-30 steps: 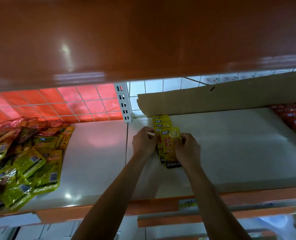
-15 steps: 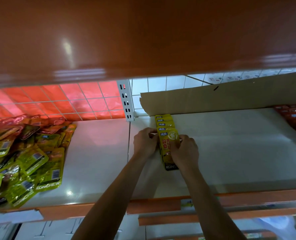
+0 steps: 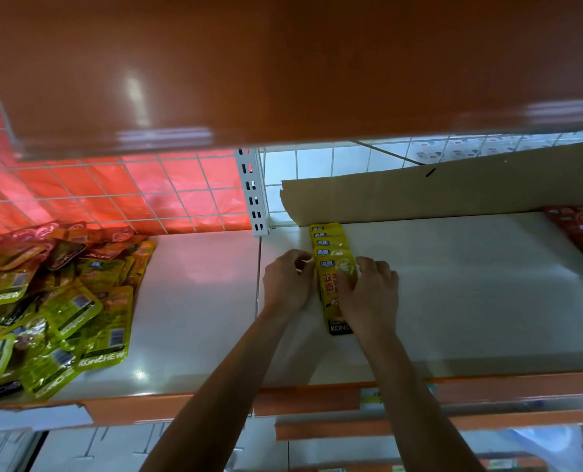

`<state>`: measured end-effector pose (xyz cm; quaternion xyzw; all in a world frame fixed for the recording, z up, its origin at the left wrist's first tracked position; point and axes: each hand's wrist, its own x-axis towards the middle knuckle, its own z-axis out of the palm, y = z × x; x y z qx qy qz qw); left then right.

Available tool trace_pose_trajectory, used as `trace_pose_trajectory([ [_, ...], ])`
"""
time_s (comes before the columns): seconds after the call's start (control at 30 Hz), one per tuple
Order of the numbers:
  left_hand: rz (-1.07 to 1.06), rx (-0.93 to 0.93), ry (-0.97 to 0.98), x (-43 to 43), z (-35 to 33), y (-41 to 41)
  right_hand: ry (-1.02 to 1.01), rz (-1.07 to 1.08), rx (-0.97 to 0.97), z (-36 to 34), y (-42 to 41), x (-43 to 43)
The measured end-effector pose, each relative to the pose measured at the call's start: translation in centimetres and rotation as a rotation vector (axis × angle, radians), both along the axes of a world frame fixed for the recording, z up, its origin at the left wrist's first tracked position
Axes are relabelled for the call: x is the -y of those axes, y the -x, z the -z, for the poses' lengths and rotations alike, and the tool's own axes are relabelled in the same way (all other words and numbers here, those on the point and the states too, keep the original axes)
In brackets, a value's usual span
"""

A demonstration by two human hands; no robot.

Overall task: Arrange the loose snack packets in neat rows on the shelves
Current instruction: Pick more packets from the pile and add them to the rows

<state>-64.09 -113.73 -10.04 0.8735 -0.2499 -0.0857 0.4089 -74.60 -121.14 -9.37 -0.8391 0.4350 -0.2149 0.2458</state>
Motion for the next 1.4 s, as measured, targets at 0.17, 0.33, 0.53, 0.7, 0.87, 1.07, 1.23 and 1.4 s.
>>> trace_pose_trajectory([
  [0.17,0.008,0.228,-0.067,-2.2,-0.4,0.0,0.05,-0.115,0.073,-1.1,-2.0,-2.0],
  [0.33,-0.071,0.446,-0.174,-6.7,-0.8,-0.9,0.012,-0.296,0.037,-0.7,-5.2,-5.7],
  [0.53,-0.194,0.466,-0.332,-14.3,-0.8,-4.0,-0.064,-0.508,0.047,-0.1,-9.4,-12.5],
  [0.7,-0.376,0.435,-0.378,-19.8,-0.9,-6.5,-0.043,-0.679,-0.002,0.2,-12.6,-17.3],
  [0.87,-0.61,0.339,-0.378,-22.8,-1.3,-9.3,0.053,-0.831,-0.107,0.3,-14.6,-21.6],
  [1.07,-0.693,0.216,-0.552,-24.6,-1.0,-12.1,0.054,-0.861,-0.14,0.5,-15.8,-25.6],
  [1.23,-0.655,0.204,-0.591,-25.2,-0.8,-13.0,0.106,-0.767,-0.174,0.8,-16.6,-27.0],
  [1.4,-0.589,0.251,-0.619,-25.5,-1.1,-12.7,0.078,-0.772,-0.227,0.9,-16.8,-26.6],
])
